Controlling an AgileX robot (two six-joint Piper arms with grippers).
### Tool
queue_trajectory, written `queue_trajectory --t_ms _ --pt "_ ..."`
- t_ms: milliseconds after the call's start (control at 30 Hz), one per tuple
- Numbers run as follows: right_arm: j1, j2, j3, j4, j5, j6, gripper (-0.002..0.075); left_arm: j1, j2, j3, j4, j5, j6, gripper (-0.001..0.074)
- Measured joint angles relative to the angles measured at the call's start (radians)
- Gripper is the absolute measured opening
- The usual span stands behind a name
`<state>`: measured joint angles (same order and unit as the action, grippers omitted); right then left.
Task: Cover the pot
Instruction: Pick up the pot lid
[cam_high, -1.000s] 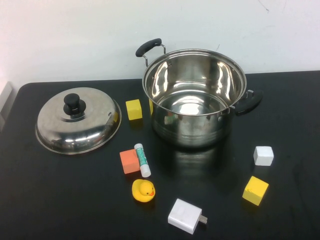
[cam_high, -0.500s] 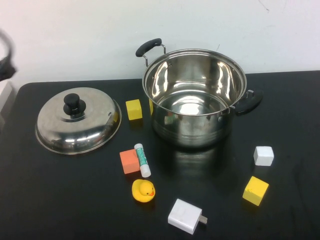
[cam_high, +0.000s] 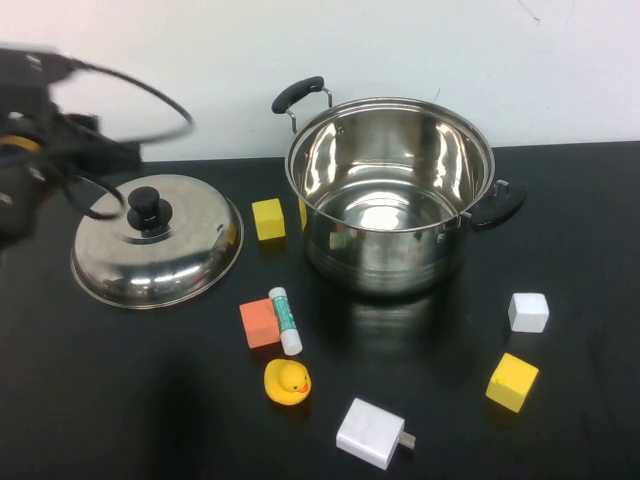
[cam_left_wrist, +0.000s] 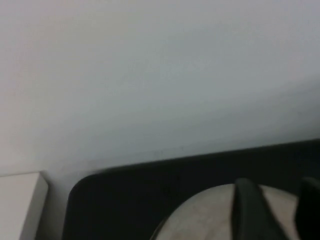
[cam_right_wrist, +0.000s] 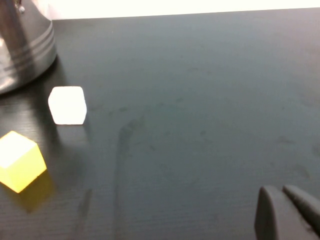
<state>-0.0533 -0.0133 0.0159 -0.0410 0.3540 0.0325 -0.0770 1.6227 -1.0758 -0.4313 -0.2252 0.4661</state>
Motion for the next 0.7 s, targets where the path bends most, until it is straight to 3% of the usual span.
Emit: queue_trajectory --t_ms 167,267,700 --pt "0.000 0.000 0.000 0.000 0.000 0.000 -0.0002 -0.014 0.136 -0.005 0.097 -0.112 -0.040 0.0446" --pt "0.000 0.000 0.000 0.000 0.000 0.000 -0.0002 -0.014 0.193 -0.005 0.108 -0.151 -0.066 0.0529" --pt "0.000 0.000 0.000 0.000 0.000 0.000 -0.0002 -0.014 0.399 -0.065 0.164 -0.322 -0.275 0.0481"
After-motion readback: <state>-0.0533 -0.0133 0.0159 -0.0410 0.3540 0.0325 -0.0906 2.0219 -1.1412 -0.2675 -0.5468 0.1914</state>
